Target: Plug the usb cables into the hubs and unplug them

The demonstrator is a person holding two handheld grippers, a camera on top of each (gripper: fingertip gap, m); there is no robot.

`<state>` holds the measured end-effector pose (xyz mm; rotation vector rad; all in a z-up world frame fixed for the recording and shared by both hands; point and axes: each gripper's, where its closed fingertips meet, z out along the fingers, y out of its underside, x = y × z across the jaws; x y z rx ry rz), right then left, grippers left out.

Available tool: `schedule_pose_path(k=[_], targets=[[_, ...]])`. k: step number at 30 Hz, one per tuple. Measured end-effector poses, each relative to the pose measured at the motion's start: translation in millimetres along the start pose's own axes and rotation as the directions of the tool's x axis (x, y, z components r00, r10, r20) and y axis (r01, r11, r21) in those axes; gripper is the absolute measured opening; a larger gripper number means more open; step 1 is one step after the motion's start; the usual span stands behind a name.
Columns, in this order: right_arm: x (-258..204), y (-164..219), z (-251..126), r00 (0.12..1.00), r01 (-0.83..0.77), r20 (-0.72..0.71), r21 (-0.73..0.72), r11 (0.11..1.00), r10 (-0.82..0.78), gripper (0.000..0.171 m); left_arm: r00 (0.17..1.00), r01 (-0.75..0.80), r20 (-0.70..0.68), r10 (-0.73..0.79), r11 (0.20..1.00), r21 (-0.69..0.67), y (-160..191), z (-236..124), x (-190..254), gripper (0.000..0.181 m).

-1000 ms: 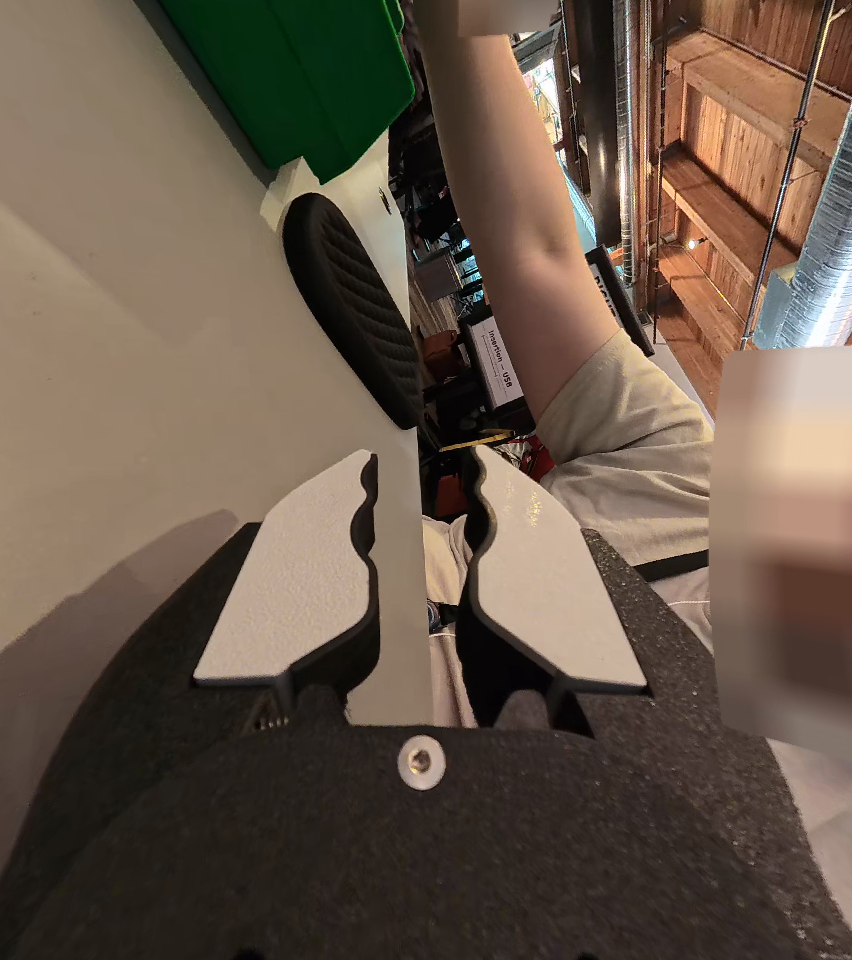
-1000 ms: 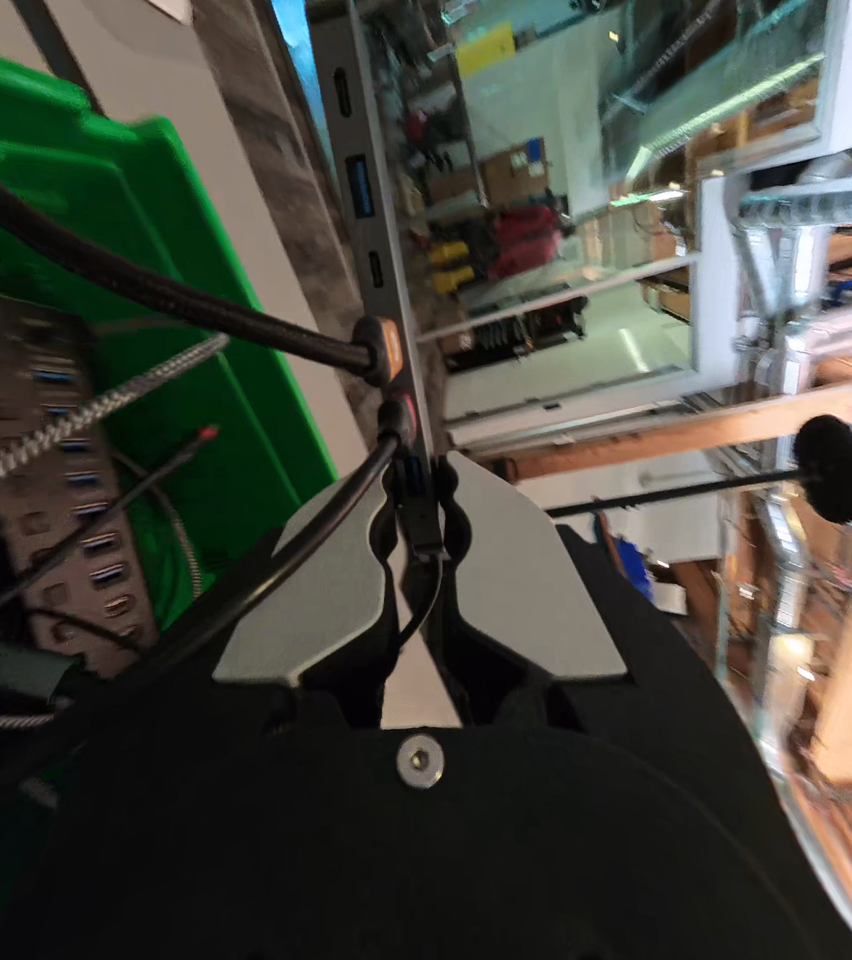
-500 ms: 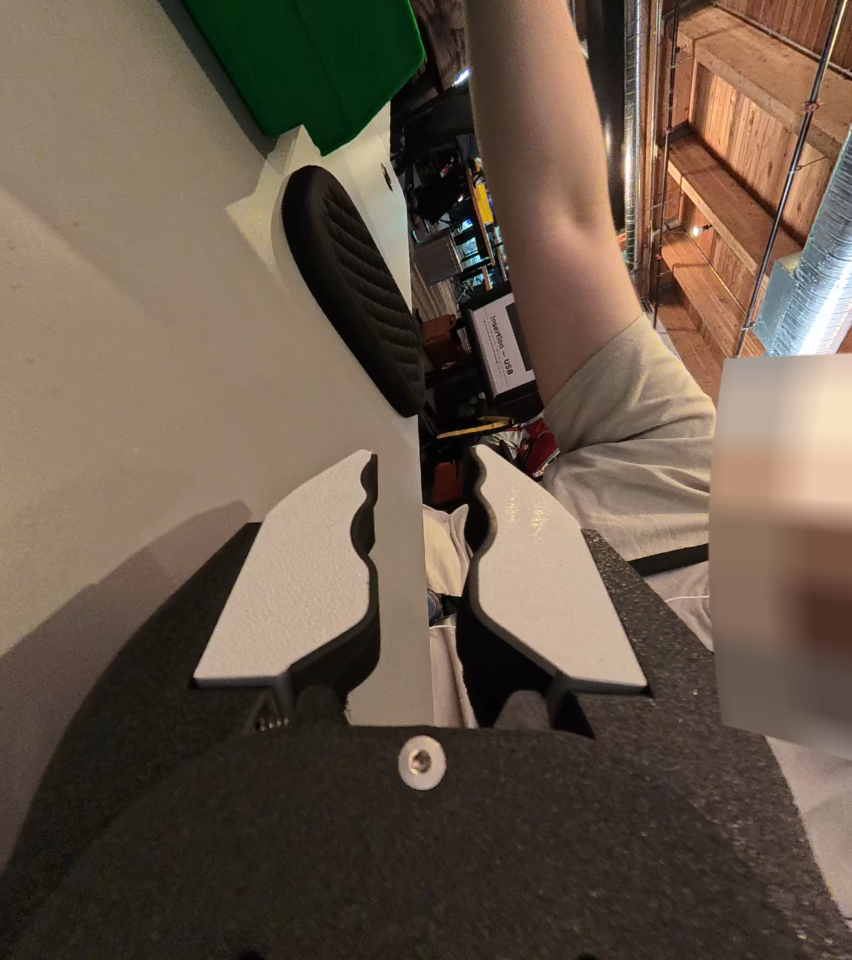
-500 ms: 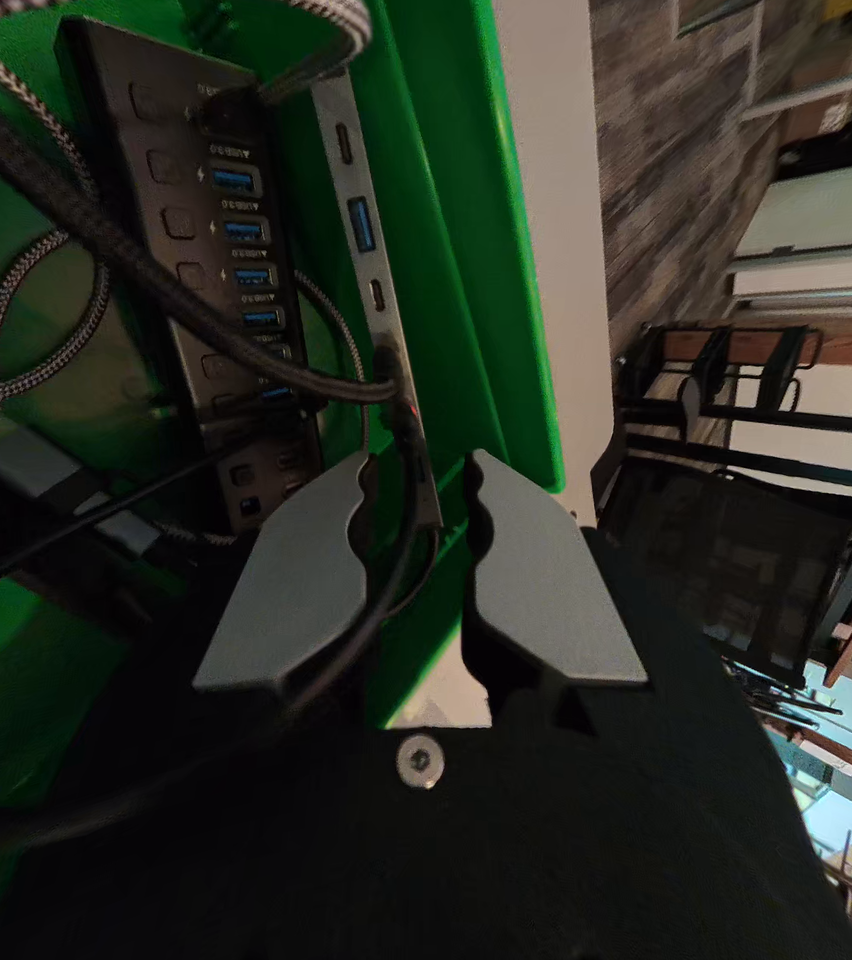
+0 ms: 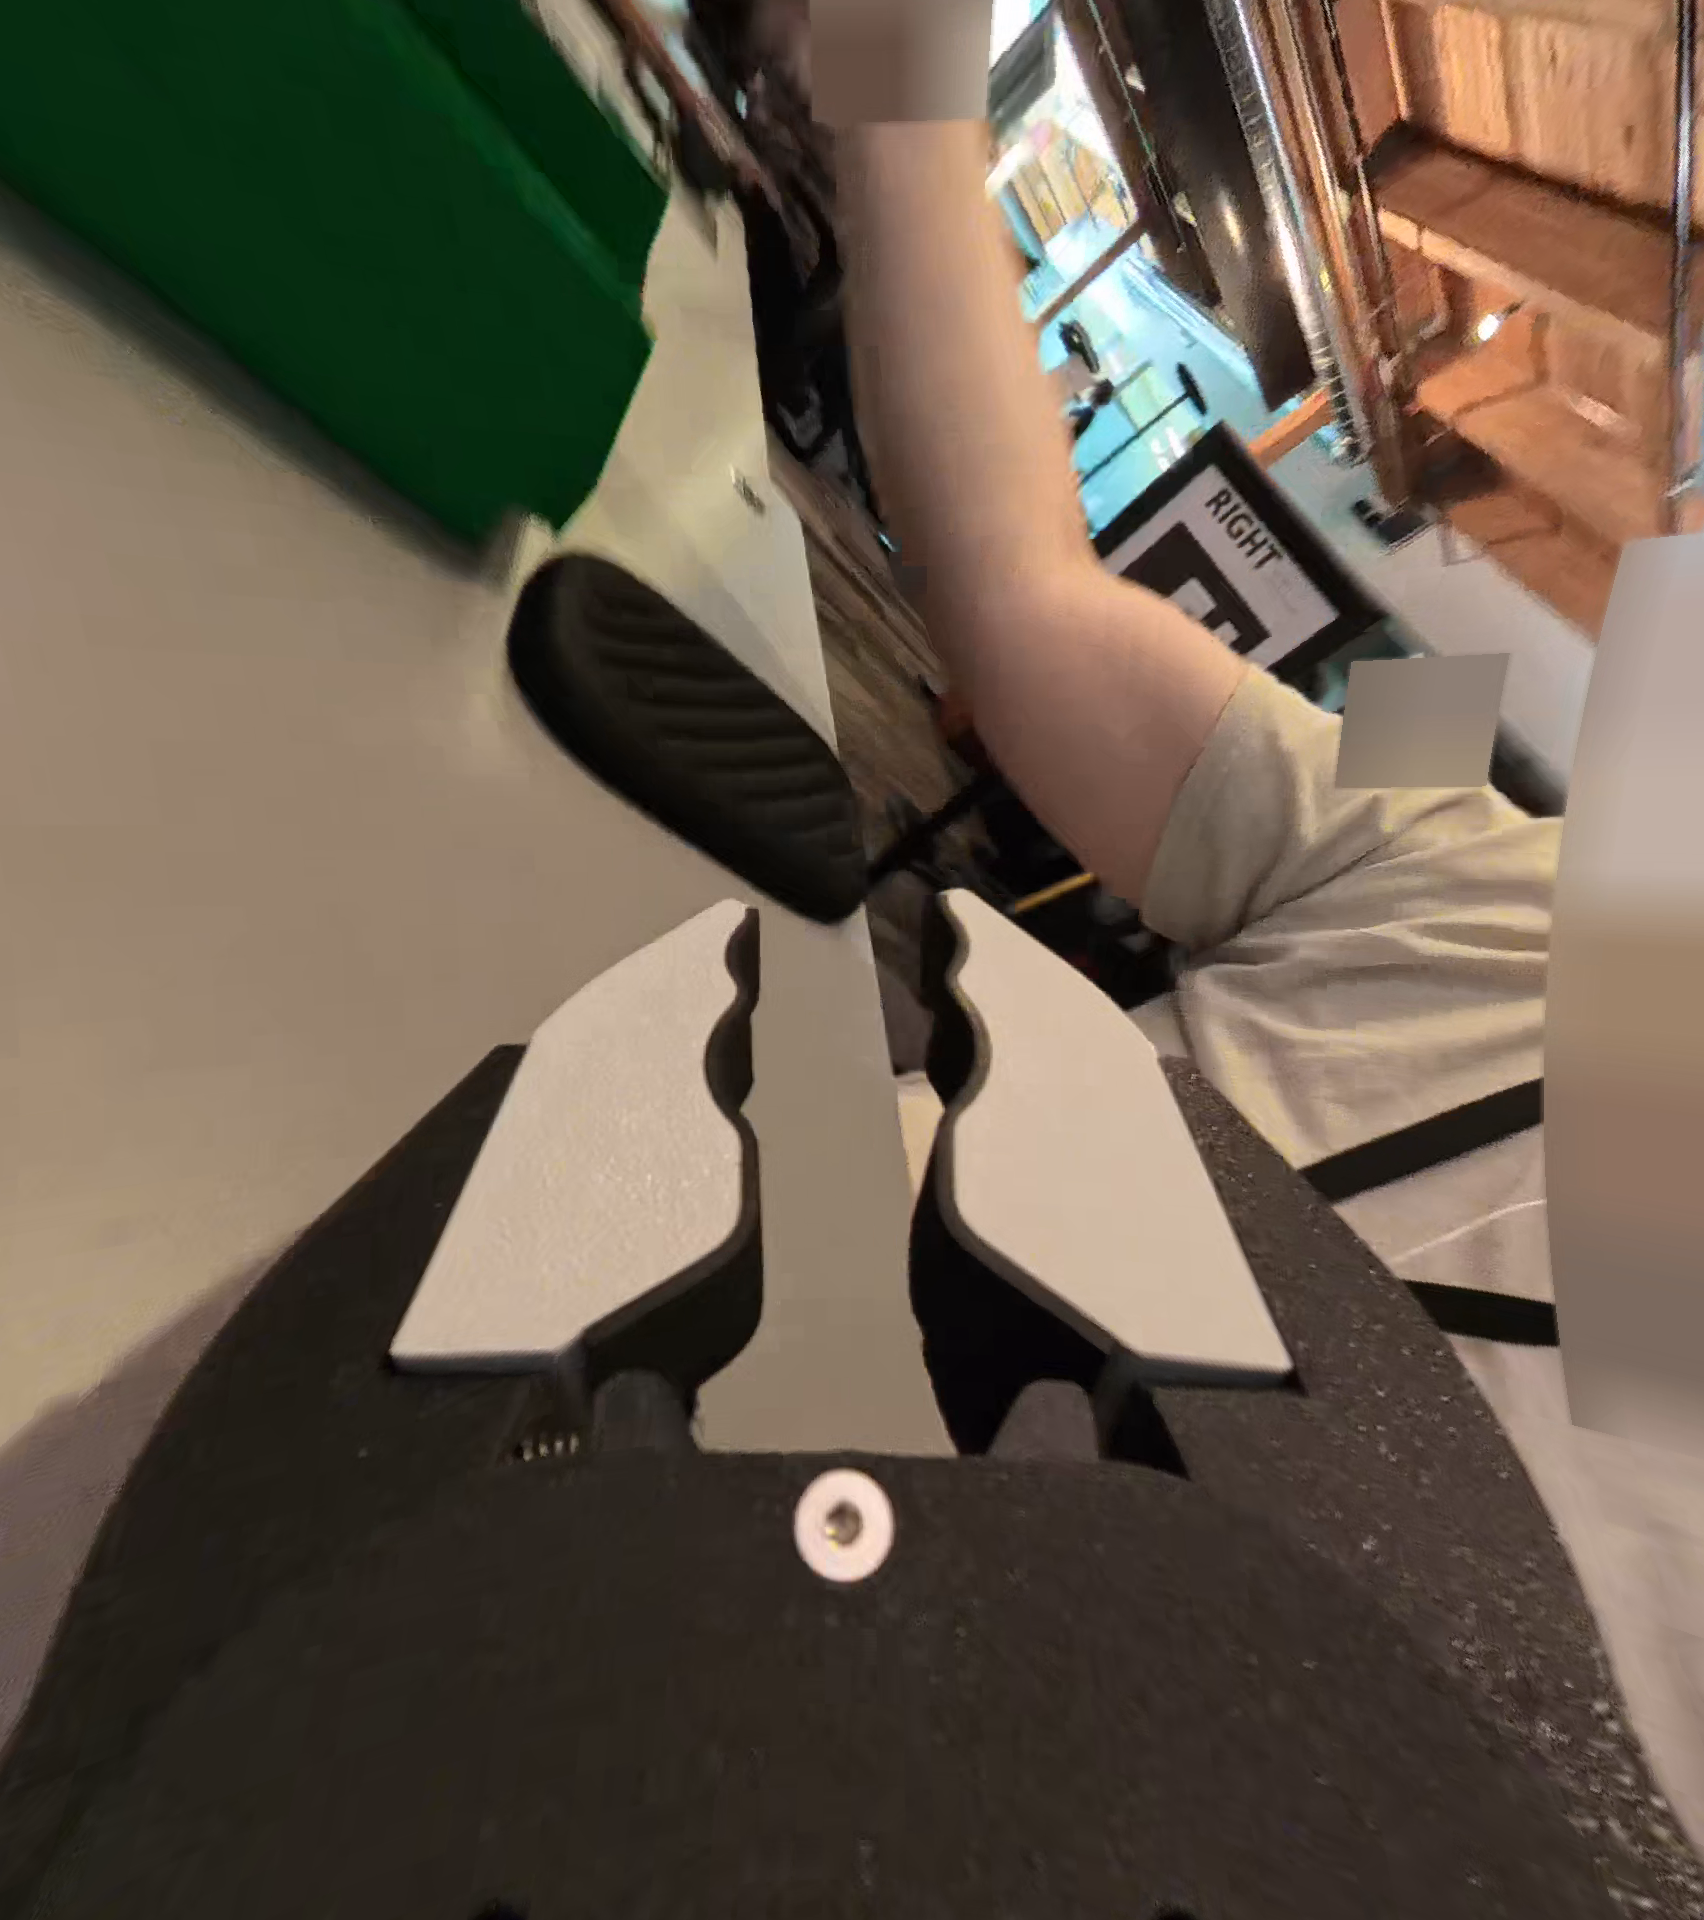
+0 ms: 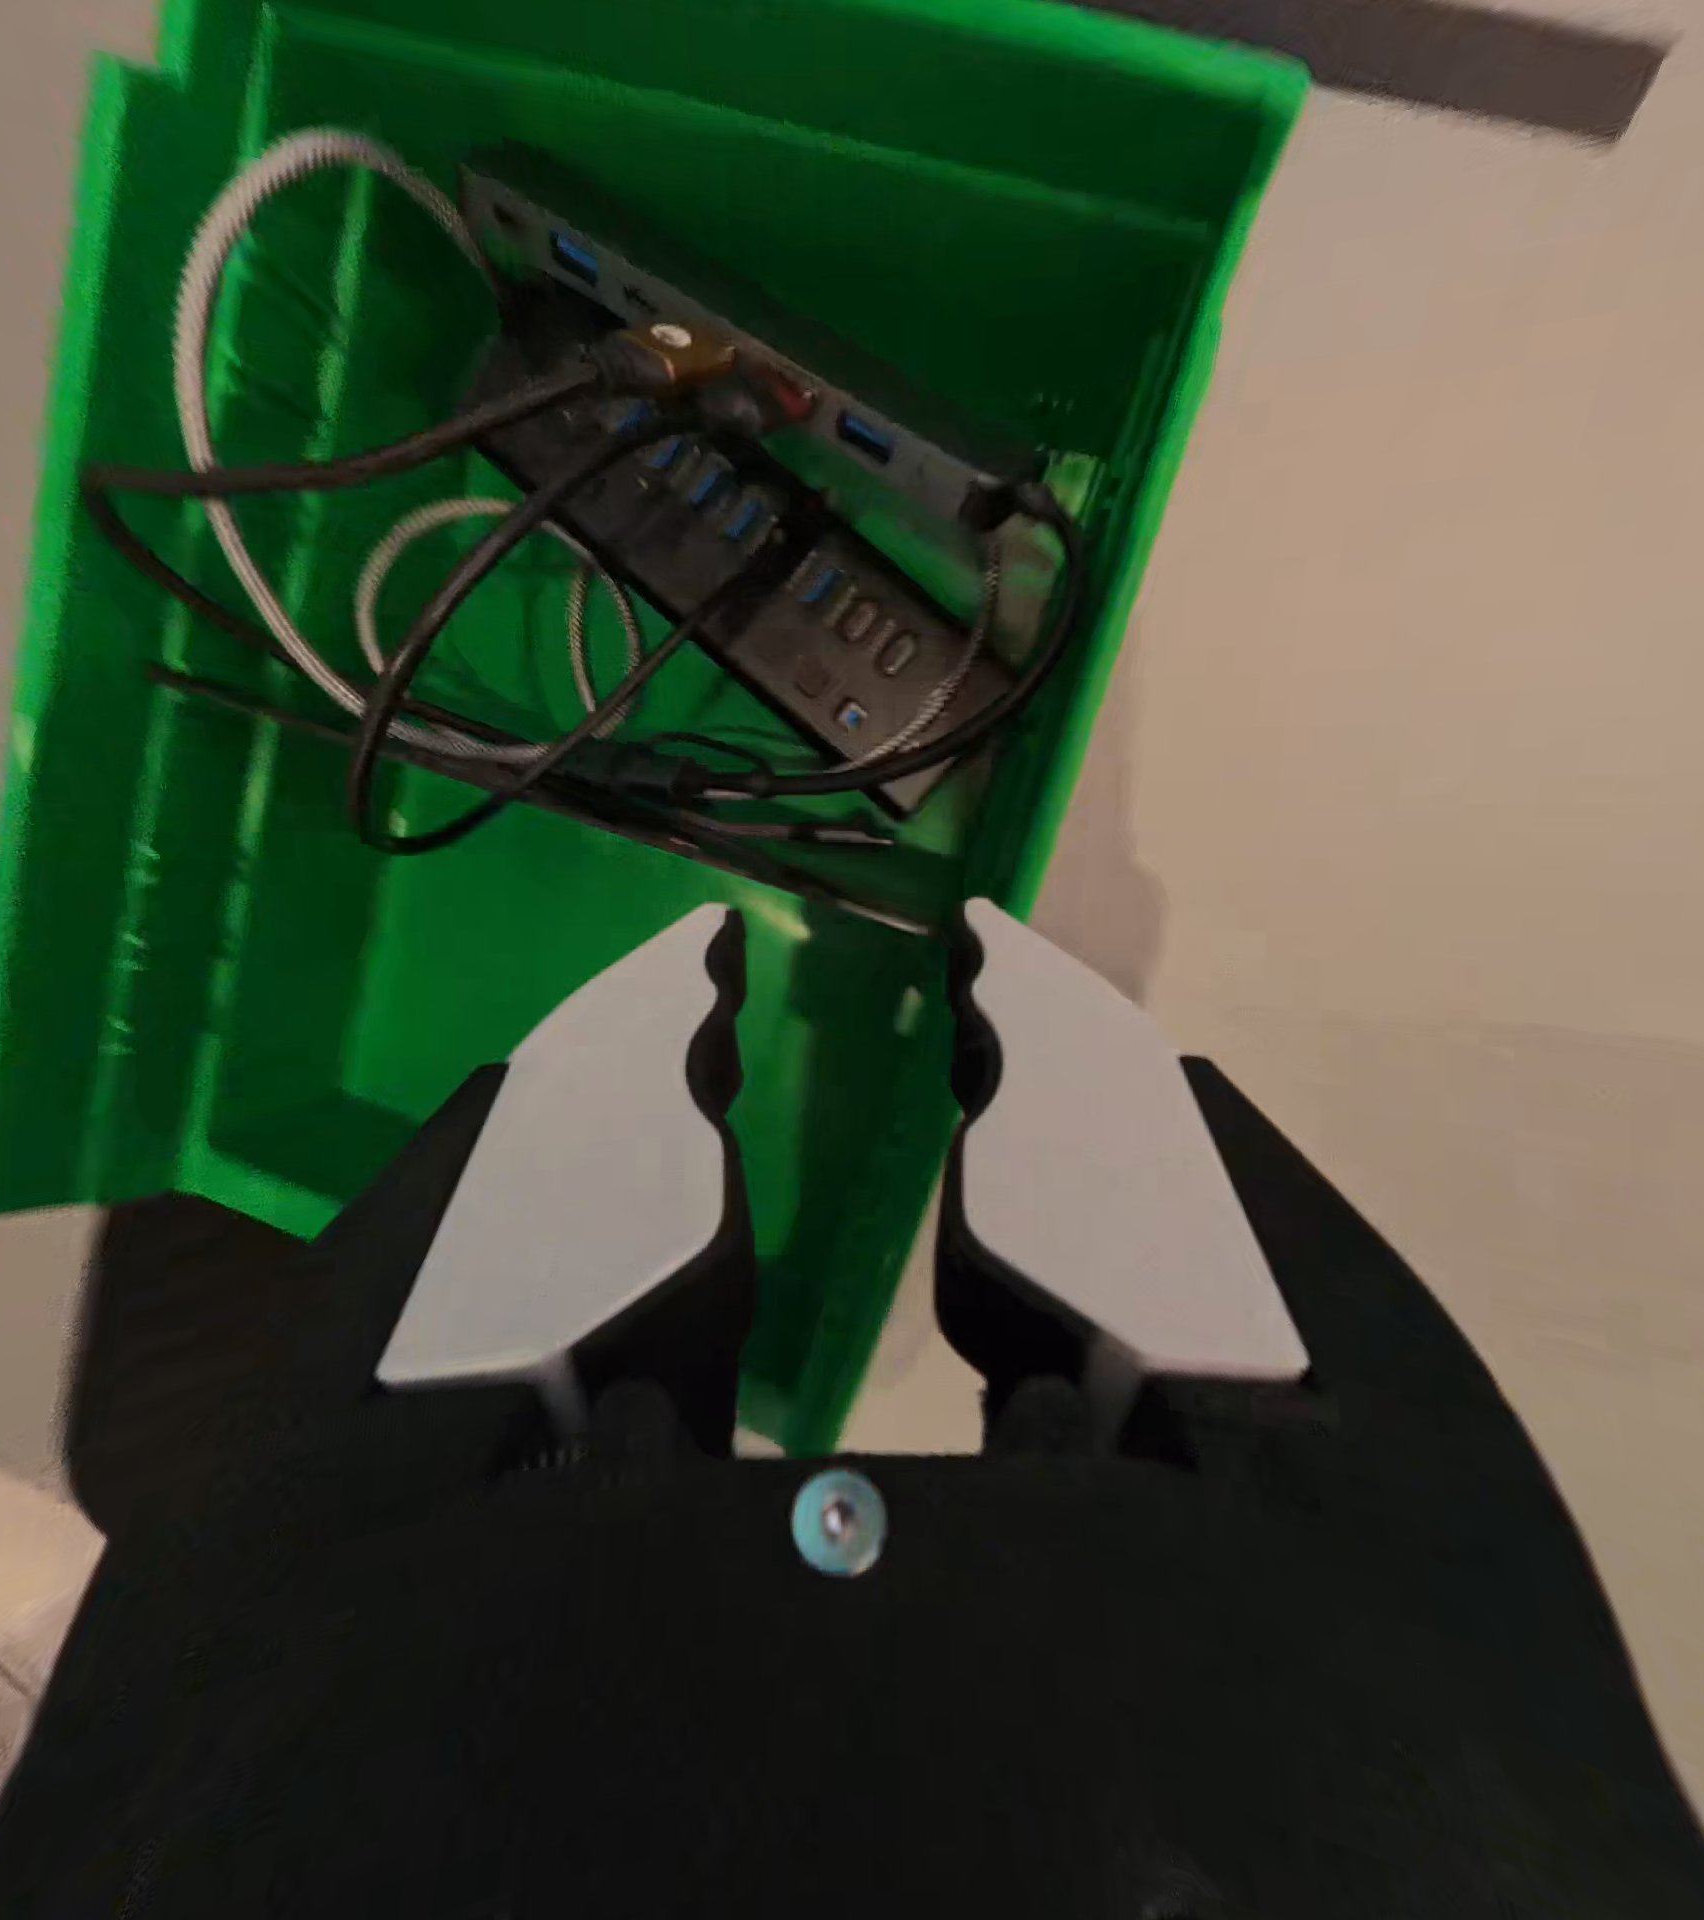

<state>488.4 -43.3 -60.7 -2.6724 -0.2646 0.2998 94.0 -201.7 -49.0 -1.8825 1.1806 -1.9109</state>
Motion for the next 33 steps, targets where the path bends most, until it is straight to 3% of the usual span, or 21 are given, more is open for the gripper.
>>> schedule_pose_path(k=[2, 5, 7, 9, 10, 12, 15, 18, 19, 22, 24, 25, 28, 30, 33], targets=[[-2, 3, 7, 0.992, -0.11, 0.081, 0.124, 0.986, 0.1, 0.024, 0.981, -0.186, 0.067, 0.182, 0.981, 0.059, -23, -12, 26, 0.029], [12, -2, -8, 0.982, -0.183, 0.001, 0.297, 0.937, 0.191, 0.031, 0.869, -0.46, 0.295, 0.398, 0.868, 0.185, -72, -62, 80, 0.029], [32, -3, -32, 0.956, -0.155, -0.185, 0.345, 0.926, 0.229, 0.055, 0.734, -0.607, 0.554, 0.392, 0.745, 0.278, -111, -124, 113, 0.023], [46, -8, -61, 0.906, -0.122, -0.331, 0.39, 0.913, 0.263, 0.062, 0.575, -0.723, 0.765, 0.29, 0.617, 0.309, -138, -194, 144, 0.019], [49, -10, -73, 0.886, -0.117, -0.366, 0.42, 0.9, 0.286, 0.062, 0.499, -0.746, 0.842, 0.205, 0.596, 0.297, -145, -228, 152, 0.024], [45, -8, -80, 0.88, -0.158, -0.334, 0.465, 0.871, 0.339, 0.062, 0.372, -0.707, 0.928, 0.035, 0.658, 0.259, -142, -287, 152, 0.051], [40, 20, -51, 0.868, -0.284, -0.272, 0.414, 0.865, 0.416, 0.063, 0.17, -0.533, 0.947, -0.274, 0.783, 0.322, -103, -369, 120, 0.079], [45, 49, -11, 0.88, -0.338, -0.271, 0.219, 0.915, 0.39, 0.066, -0.114, -0.367, 0.861, -0.496, 0.826, 0.427, -42, -439, 70, 0.062], [44, 58, -2, 0.887, -0.356, -0.258, 0.142, 0.924, 0.382, 0.07, -0.154, -0.262, 0.852, -0.5, 0.852, 0.452, -22, -447, 47, 0.065], [31, 69, 19, 0.921, -0.351, -0.169, 0.03, 0.936, 0.351, 0.053, -0.118, 0.057, 0.862, -0.493, 0.863, 0.502, 12, -451, -16, 0.075], [13, 74, 27, 0.932, -0.36, -0.059, -0.032, 0.932, 0.358, 0.016, -0.1, 0.189, 0.86, -0.501, 0.839, 0.511, 34, -454, -52, 0.067], [6, 75, 29, 0.93, -0.367, -0.023, -0.054, 0.929, 0.366, 0.01, -0.115, 0.253, 0.85, -0.514, 0.813, 0.525, 47, -457, -65, 0.071], [-3, 80, 30, 0.934, -0.358, -0.013, -0.09, 0.929, 0.358, 0.009, -0.146, 0.374, 0.83, -0.539, 0.746, 0.551, 75, -462, -88, 0.064], [-3, 81, 30, 0.943, -0.332, -0.036, -0.098, 0.938, 0.33, 0.009, -0.112, 0.406, 0.818, -0.563, 0.726, 0.555, 81, -457, -98, 0.036], [-3, 81, 30, 0.948, -0.317, -0.059, -0.105, 0.942, 0.313, 0.008, -0.112, 0.447, 0.817, -0.566, 0.705, 0.55, 87, -452, -100, 0.013]])
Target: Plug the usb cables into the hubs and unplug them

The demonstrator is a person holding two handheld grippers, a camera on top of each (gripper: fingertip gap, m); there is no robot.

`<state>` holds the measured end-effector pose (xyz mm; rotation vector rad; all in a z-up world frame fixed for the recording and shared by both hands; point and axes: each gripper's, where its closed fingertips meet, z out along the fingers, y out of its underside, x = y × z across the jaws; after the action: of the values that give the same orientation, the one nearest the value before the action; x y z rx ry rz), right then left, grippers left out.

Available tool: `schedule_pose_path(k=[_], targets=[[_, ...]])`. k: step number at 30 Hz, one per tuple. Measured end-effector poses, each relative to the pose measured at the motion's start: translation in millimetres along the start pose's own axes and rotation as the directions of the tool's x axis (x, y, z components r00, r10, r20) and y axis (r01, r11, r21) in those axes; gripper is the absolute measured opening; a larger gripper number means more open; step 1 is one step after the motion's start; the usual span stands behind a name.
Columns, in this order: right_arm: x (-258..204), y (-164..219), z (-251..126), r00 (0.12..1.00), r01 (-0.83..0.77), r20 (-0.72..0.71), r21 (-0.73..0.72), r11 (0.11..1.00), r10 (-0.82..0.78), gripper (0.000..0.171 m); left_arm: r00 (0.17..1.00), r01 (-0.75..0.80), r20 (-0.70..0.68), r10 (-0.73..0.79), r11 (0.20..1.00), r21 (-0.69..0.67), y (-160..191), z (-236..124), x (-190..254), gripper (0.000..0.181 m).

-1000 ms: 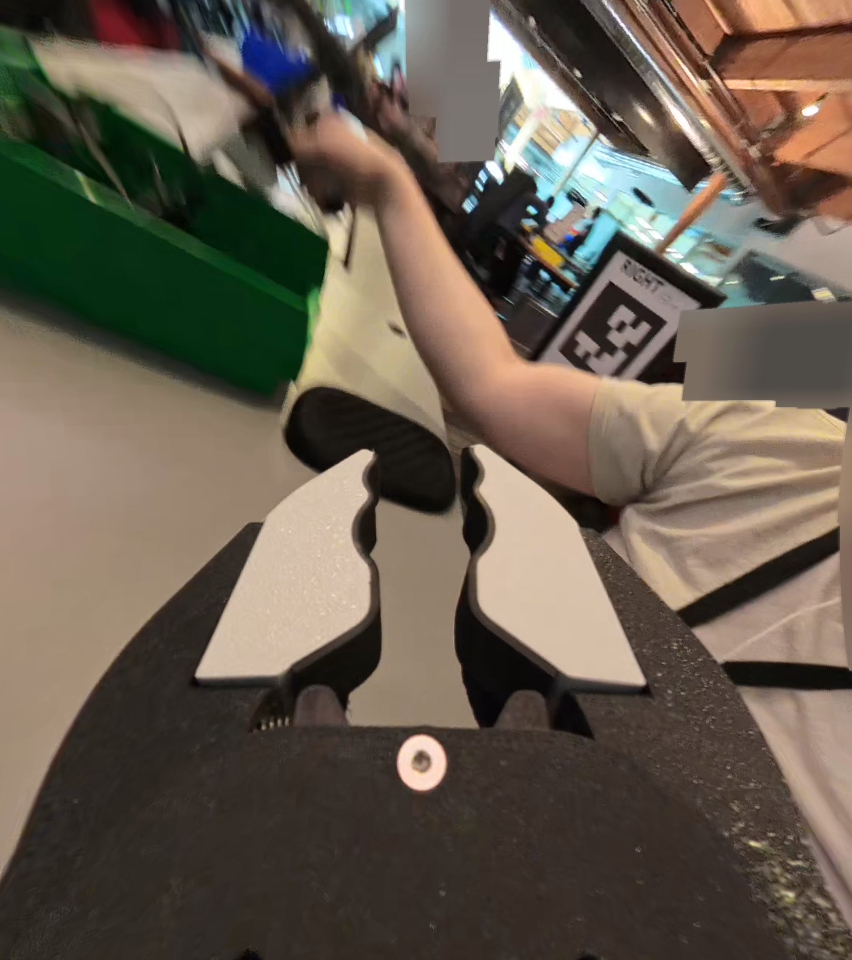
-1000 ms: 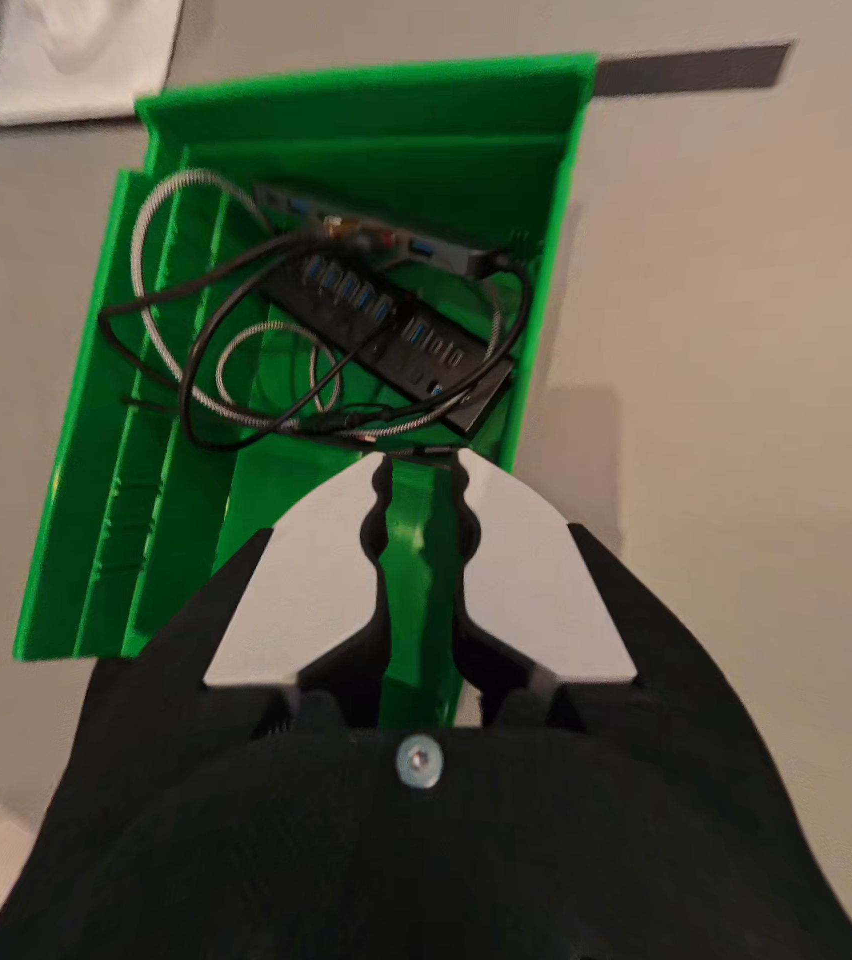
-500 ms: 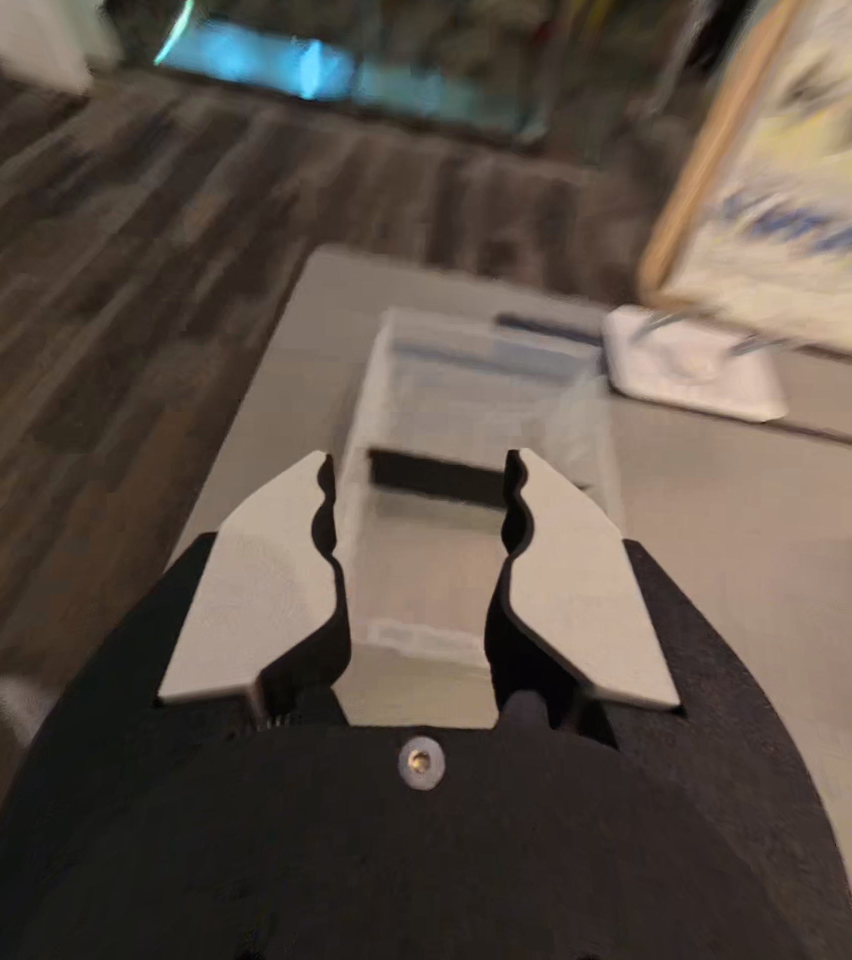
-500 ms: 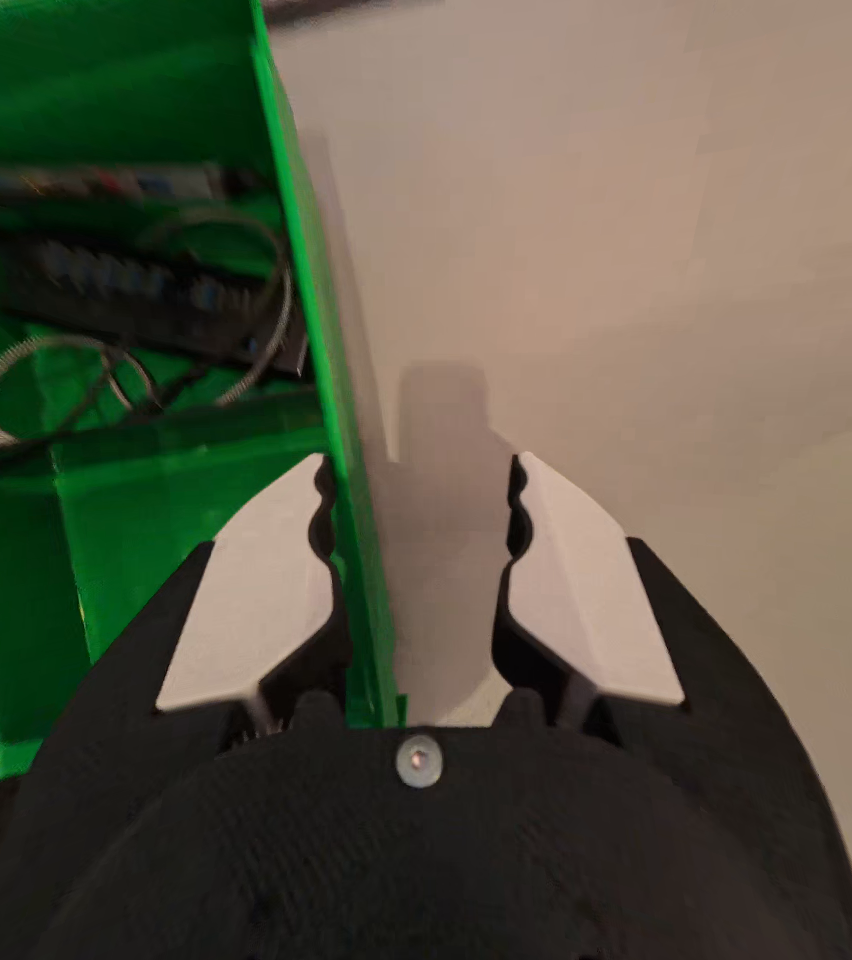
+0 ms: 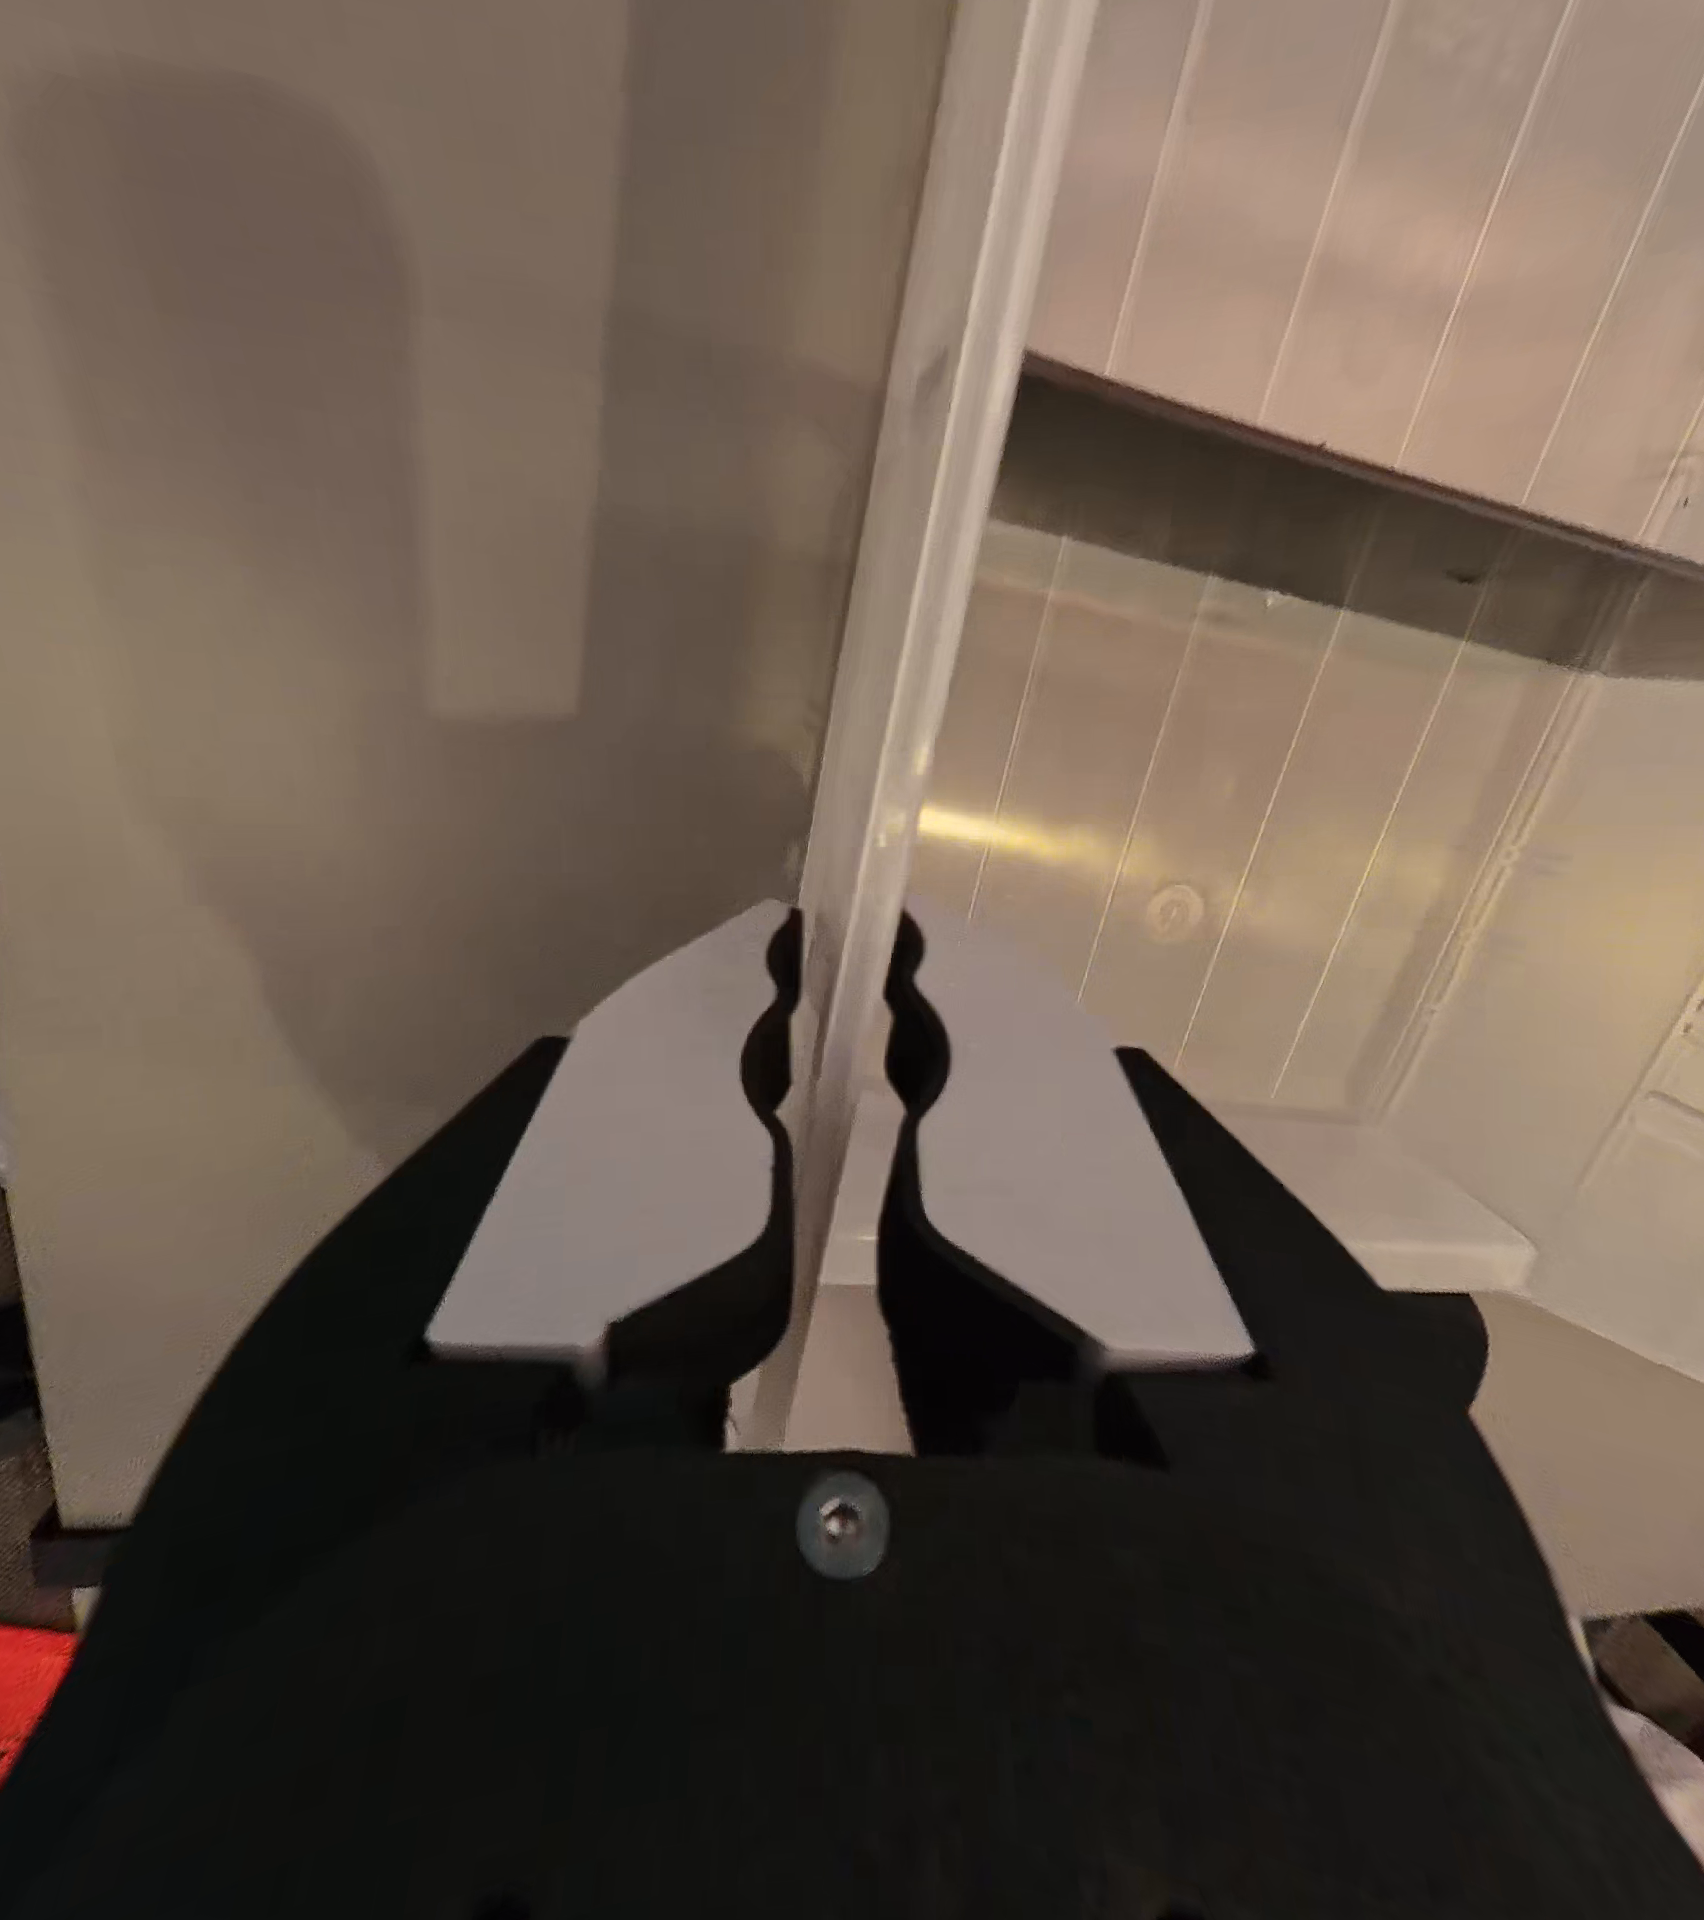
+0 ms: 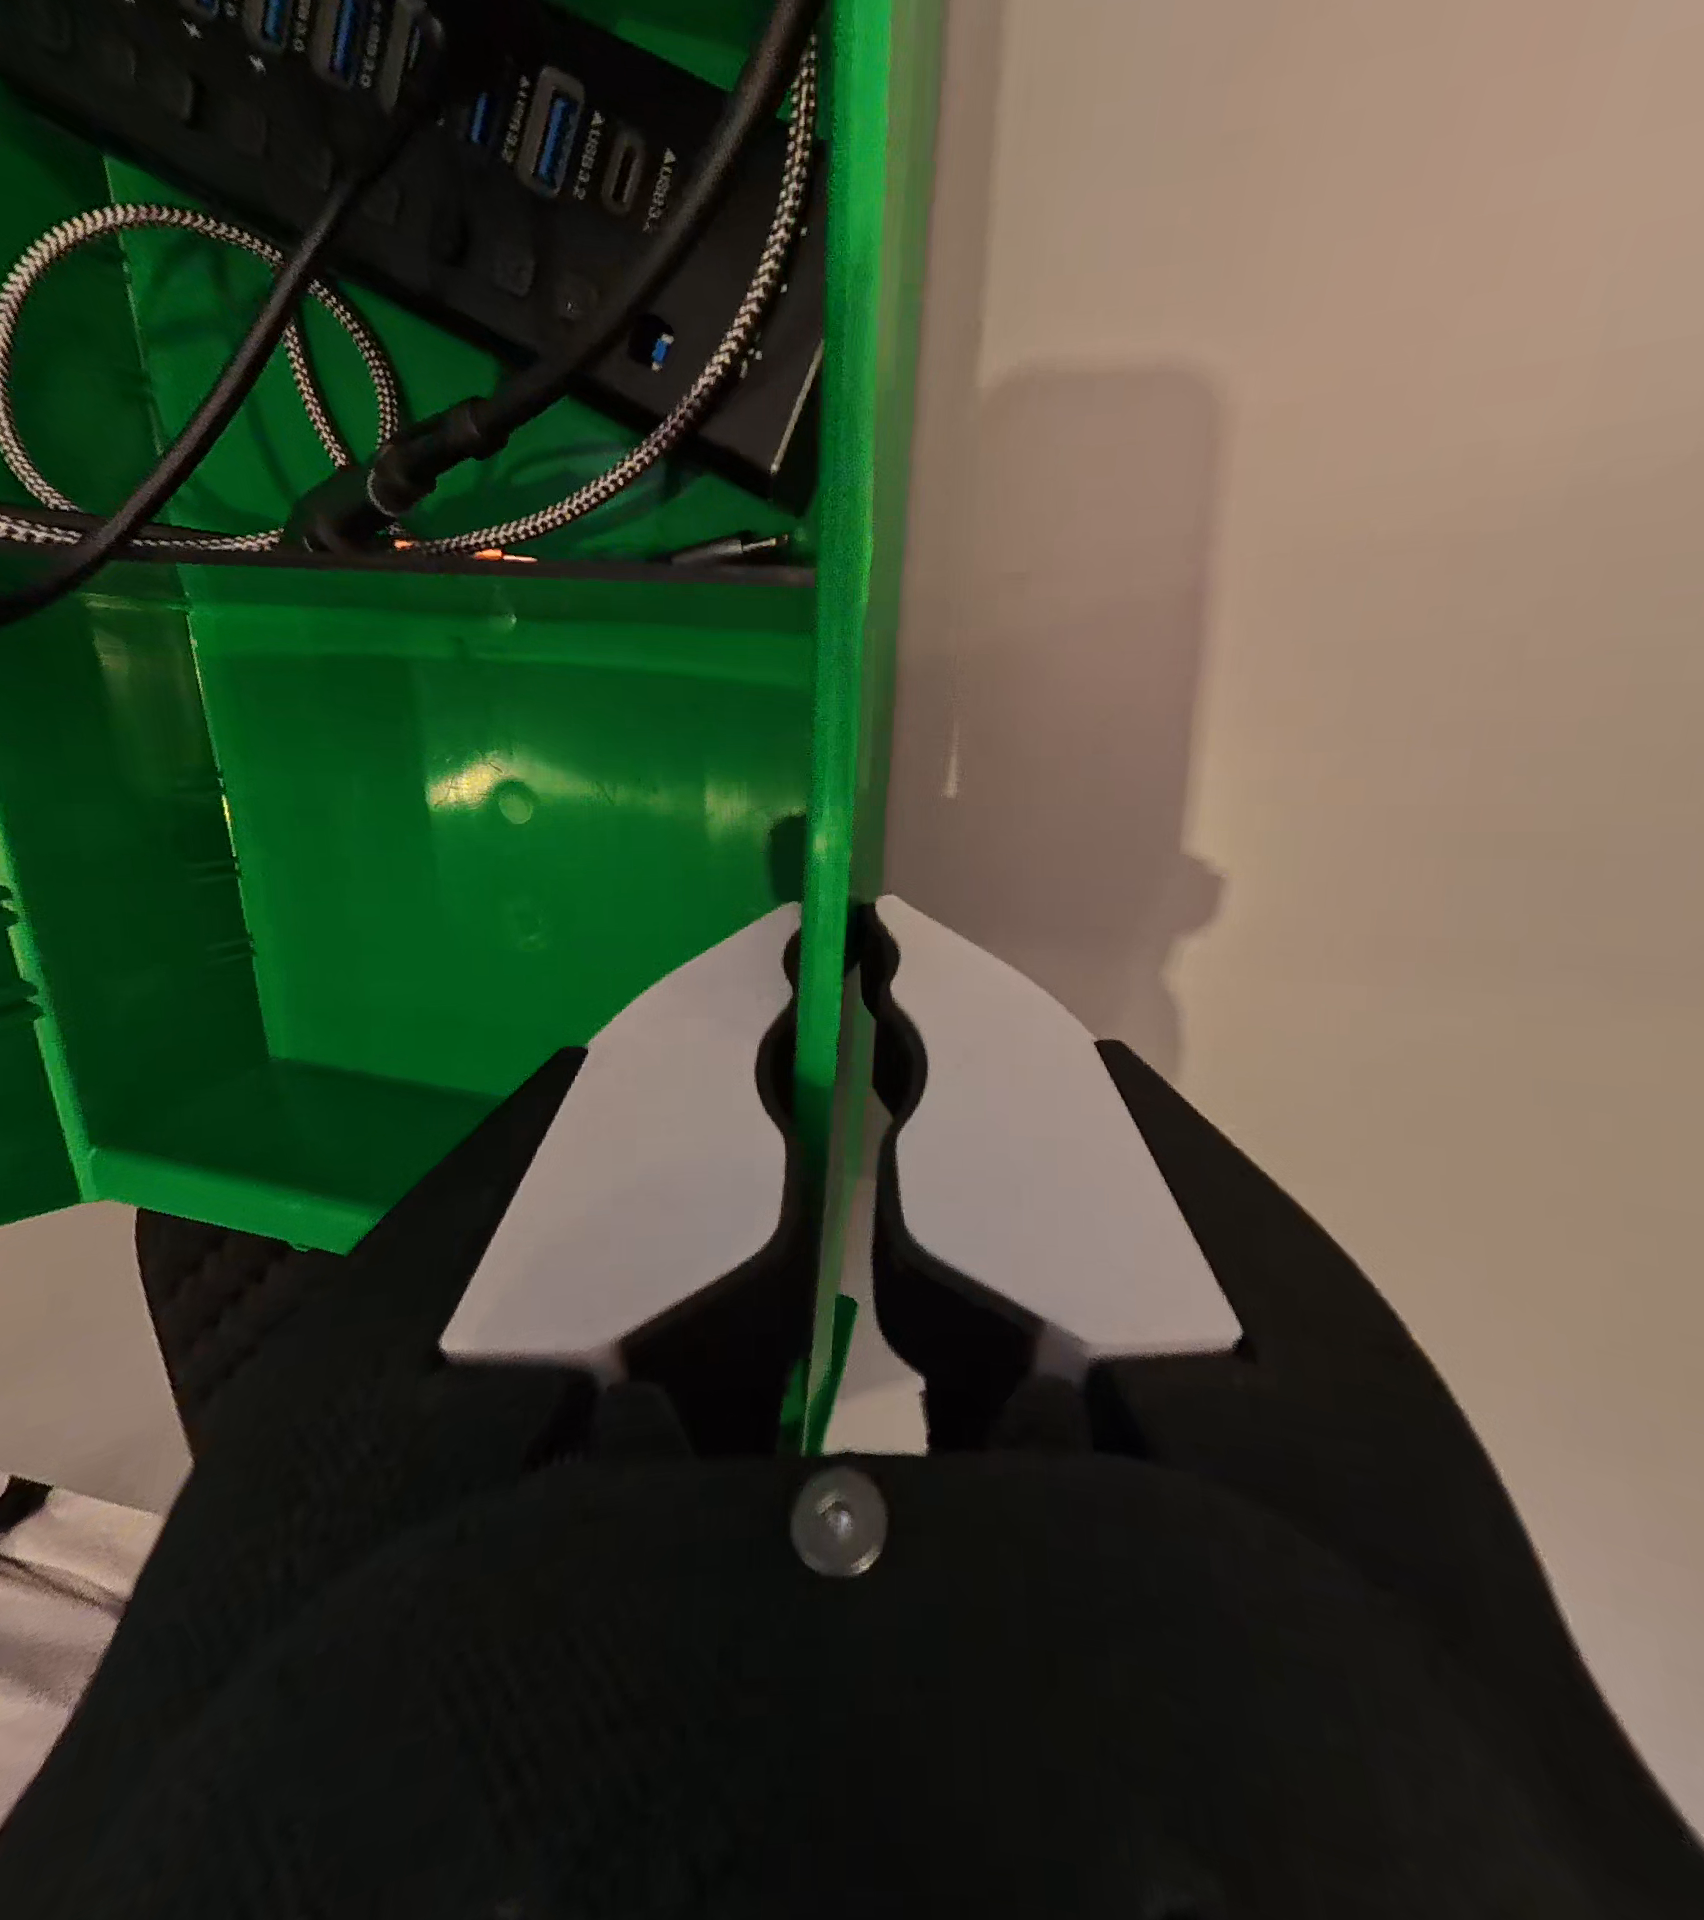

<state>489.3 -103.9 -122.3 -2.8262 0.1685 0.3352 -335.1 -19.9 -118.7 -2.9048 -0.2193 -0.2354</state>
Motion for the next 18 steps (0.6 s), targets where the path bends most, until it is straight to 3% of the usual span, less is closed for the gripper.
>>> schedule_pose_path(k=[5, 12, 18], targets=[[-4, 3, 1, 0.996, 0.079, -0.025, -0.024, 0.997, -0.08, 0.008, 0.996, -0.091, -0.004, 0.091, 0.994, -0.052, 9, 5, 8, 0.004], [-17, 9, 2, 0.987, 0.139, -0.066, -0.107, 0.984, -0.147, 0.009, 0.967, -0.253, -0.015, 0.254, 0.953, -0.167, 24, 12, 36, 0.008], [-35, 10, 6, 0.971, 0.186, -0.114, -0.186, 0.965, -0.209, 0.012, 0.957, -0.289, -0.076, 0.279, 0.923, -0.254, 36, 19, 74, 0.012]])
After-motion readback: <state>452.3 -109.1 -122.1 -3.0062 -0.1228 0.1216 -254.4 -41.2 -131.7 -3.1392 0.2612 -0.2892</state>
